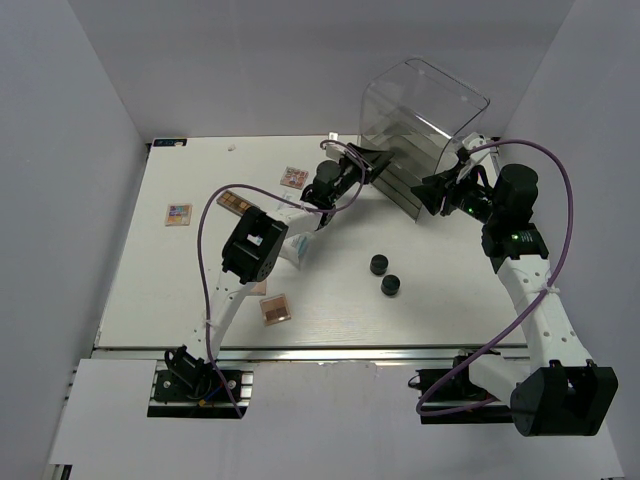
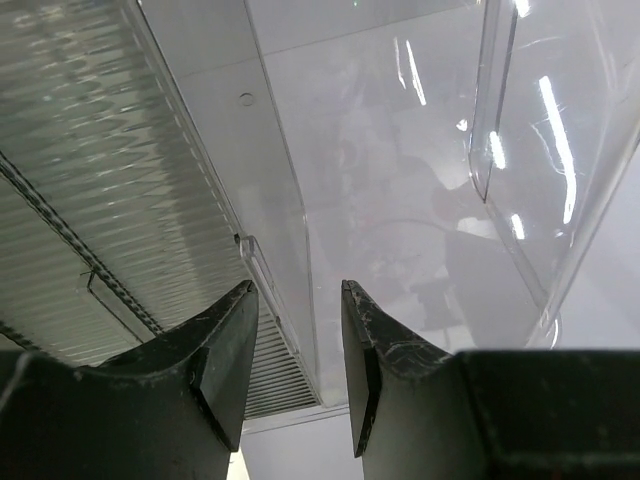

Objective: Organize the makeup

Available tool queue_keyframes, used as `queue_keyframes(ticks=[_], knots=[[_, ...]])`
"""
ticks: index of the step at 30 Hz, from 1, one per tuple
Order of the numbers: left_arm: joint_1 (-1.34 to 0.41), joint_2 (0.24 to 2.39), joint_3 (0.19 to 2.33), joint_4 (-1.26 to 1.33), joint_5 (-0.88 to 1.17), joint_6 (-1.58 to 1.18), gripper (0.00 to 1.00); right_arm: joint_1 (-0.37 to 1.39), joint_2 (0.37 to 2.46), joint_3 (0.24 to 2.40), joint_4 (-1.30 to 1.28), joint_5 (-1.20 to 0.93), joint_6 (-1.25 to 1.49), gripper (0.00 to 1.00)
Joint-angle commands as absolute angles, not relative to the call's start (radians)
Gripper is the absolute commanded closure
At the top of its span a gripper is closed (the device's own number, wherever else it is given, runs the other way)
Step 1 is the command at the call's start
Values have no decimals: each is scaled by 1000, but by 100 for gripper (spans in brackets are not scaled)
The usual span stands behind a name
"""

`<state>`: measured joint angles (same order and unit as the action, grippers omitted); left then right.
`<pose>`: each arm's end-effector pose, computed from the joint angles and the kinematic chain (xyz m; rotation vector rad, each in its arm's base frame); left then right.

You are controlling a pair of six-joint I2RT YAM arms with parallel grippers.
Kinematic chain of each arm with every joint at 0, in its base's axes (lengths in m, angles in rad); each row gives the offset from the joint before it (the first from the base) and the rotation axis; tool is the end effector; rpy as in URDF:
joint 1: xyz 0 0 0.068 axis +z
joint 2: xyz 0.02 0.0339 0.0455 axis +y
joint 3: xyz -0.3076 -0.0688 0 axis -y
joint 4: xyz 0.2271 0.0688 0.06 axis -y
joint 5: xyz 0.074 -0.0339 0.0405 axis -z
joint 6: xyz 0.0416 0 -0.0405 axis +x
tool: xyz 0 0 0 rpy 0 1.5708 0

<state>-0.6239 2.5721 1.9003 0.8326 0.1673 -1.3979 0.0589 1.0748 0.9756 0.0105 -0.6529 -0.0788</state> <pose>0.4892 -0.3606 0.2034 -0.4770 1.6057 -1.7342 0.2103 0.0377 0.4118 -0.6018 1.5551 0.5247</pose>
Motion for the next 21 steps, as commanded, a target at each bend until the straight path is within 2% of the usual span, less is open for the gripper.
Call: queue_keyframes(ticks=[1, 6, 10, 14, 21], knots=[[-629, 2569, 1977, 792, 158, -1374, 52, 54, 1054, 982, 58, -643, -83, 54], [-629, 2579, 2000, 765, 149, -1373, 63, 54, 1049, 976, 61, -641, -81, 54], [-629, 2568, 1991, 790, 150, -1371, 77, 54, 1046, 971, 61, -637, -80, 54], [-629, 2510, 1909, 860, 134, -1364, 87, 54, 1046, 976, 61, -632, -77, 53], [-629, 2372, 1780, 930, 129, -1307, 89, 52, 1063, 1025, 48, -571, -6, 42]])
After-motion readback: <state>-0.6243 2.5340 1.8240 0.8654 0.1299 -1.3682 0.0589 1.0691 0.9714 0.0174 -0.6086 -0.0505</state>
